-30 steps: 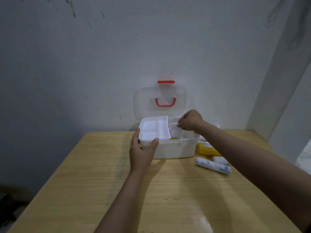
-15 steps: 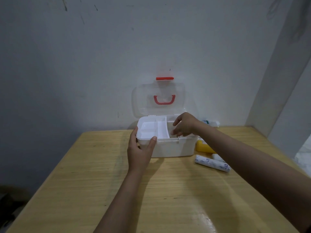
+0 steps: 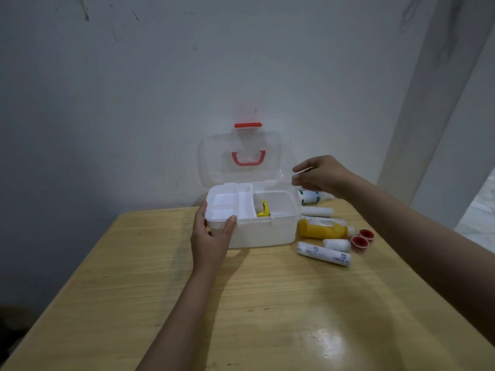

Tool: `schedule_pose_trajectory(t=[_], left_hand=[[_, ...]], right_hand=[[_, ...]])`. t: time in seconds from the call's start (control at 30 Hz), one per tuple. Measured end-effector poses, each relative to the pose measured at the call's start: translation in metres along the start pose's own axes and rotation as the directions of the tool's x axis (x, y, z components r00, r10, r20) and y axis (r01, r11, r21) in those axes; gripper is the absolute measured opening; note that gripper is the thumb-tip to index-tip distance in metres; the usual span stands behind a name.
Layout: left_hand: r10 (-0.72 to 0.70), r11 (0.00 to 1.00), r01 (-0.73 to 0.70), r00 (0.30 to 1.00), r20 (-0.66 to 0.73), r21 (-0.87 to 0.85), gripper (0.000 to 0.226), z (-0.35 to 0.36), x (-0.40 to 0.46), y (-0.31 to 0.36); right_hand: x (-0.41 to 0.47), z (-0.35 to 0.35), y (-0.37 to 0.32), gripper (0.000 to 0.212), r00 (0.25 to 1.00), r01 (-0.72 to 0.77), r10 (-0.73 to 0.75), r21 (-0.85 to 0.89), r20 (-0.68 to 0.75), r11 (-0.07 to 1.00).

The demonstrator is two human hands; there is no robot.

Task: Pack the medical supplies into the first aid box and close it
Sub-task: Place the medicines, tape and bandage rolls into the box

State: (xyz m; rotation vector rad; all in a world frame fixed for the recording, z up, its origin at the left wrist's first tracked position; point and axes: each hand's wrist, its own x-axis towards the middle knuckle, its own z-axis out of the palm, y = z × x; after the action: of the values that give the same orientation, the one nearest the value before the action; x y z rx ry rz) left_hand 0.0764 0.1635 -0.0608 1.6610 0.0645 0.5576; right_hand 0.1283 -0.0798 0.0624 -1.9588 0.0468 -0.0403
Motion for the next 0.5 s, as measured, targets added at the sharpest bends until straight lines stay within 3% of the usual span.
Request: schedule_pose_trajectory(t=[0.17, 0.3, 0.5], left_hand=[[0.008, 1.0, -0.008, 1.0, -0.019, 0.003, 0.067, 0.001, 0.0, -0.002], [0.007, 1.0, -0.007, 1.0, -0.02, 0.0, 0.065, 0.002, -0.002, 0.001], [-0.015, 1.0, 0.015, 1.0, -0.002, -0.004, 0.067, 0.001, -0.002, 0.002]], right_hand=[[-0.033, -0.05, 0.049, 0.024, 0.996, -0.059, 0.046, -0.179, -0.078, 0.982], [-0.056, -0.077, 0.096, 0.018, 0.984, -0.022, -0.07, -0.508, -0.162, 0.861], [-0.081, -0.077, 0.139, 0.013, 0.993, 0.077, -0.114, -0.654, -0.014, 0.753]])
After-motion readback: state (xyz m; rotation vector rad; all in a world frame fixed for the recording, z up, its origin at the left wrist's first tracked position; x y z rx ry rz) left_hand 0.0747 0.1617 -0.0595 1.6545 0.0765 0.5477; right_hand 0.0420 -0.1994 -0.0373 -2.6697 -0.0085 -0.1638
